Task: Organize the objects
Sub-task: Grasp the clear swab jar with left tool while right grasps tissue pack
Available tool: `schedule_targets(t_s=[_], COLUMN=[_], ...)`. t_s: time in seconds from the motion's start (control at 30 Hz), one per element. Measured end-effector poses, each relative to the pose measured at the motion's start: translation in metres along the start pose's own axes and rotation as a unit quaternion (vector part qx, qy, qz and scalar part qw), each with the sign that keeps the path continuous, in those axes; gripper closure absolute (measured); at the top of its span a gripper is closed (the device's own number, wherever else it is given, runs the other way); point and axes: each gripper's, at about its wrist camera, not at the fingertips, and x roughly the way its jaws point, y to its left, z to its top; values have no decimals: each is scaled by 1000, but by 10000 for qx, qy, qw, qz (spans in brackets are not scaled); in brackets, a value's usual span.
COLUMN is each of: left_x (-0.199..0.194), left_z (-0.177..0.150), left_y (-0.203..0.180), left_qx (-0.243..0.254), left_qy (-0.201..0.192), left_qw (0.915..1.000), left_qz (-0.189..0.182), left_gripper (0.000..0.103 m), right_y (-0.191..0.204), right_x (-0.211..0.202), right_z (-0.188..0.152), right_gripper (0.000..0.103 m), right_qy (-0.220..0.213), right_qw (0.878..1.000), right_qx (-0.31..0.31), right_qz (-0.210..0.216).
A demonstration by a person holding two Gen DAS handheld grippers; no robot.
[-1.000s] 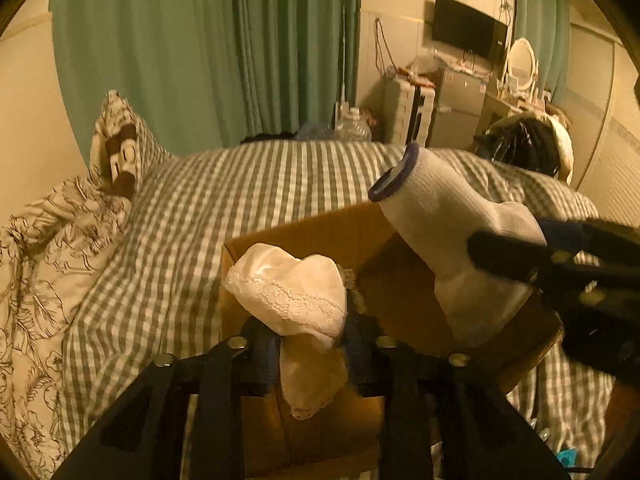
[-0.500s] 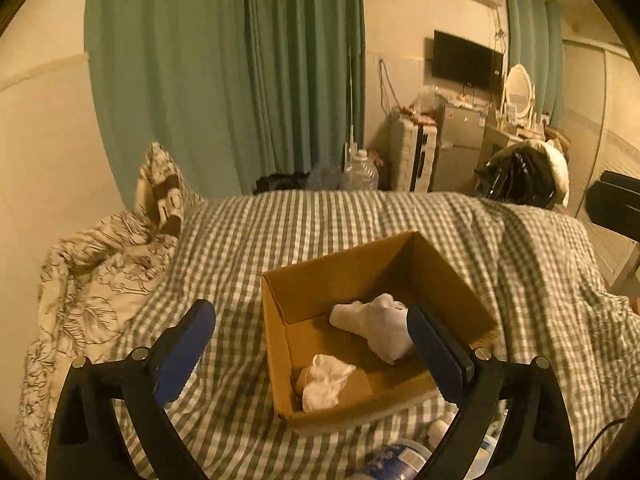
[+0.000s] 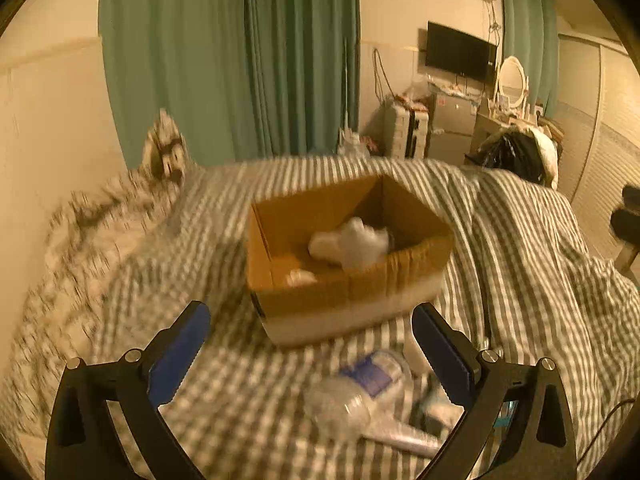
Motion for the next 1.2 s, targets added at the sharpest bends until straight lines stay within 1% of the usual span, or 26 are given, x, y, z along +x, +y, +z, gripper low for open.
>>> schedule_targets(t_s=[0.07,0.13,0.23,0.33,0.5,0.63,0.7,0.8,0.87,0.93,1.03,1.07,1.2], left_x=[12,23,39,62,83,94,96,92,86,78,69,67,64], left_z=[-18,-33,-48,-59,-74,-80,-82,-80,-77,-71,-62,-60,-57], left_y=[-5,-11,-22,-27,-35,-40,-39,-33,-28,-20,-8,-4,8], left_qx=[0,98,350,588,795,886,860,799,786,737,557,496,336], left_qy=[240,433,541,745,923,939,909,955,1011,875,724,696,629], left_qw=[9997,9989,9976,9952,9915,9895,9900,9896,9898,9923,9949,9955,9971], left_qz=[-102,-154,-234,-224,-466,-650,-644,-719,-618,-475,-422,-419,-272], left_gripper=[0,0,0,0,0,0,5,9,11,12,16,18,21], right_y=[5,7,13,15,13,19,24,33,40,47,59,63,69], right_x=[16,30,53,71,89,103,110,118,125,133,146,153,166], right_z=[-25,-43,-70,-85,-98,-104,-106,-110,-112,-113,-116,-118,-122], right_gripper=[0,0,0,0,0,0,0,0,0,0,0,0,0], right_qy=[239,400,658,804,1038,1238,1340,1458,1572,1683,1856,1950,2145], right_qw=[9997,9991,9977,9967,9944,9921,9907,9889,9869,9846,9806,9784,9741], right_qx=[-73,-96,-163,-78,97,66,-9,-140,-221,-317,-421,-456,-491], right_qz=[-16,25,61,26,148,211,247,264,299,350,458,502,517])
